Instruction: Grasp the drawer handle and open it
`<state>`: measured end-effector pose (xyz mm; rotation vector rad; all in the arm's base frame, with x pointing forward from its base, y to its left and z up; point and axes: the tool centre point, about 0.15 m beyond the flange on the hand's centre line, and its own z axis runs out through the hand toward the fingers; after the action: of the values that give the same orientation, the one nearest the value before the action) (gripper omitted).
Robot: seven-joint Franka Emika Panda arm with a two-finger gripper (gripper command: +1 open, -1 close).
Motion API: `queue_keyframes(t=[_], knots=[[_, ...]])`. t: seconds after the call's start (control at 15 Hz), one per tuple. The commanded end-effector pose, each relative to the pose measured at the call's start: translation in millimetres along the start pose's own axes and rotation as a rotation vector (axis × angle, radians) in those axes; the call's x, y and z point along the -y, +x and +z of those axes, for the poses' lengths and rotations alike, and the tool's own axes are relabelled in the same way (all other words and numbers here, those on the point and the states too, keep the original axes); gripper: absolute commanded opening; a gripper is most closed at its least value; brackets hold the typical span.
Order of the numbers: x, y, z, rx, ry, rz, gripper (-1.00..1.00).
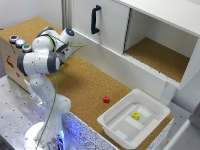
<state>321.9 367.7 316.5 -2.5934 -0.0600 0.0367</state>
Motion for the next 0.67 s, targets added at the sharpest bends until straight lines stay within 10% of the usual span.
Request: queue_keyframes(t=[0.0, 0.27, 0.33, 0.6], knots=[[-7, -6, 18, -0.044, 0.060, 0.012, 1.00], [-12, -4, 20, -0.039, 0.069, 0.014, 1.00], [-13, -4, 21, -0.040, 0.073, 0.011, -1.00], [-15, 1, 33, -0.023, 0.098, -0.001, -1.00]])
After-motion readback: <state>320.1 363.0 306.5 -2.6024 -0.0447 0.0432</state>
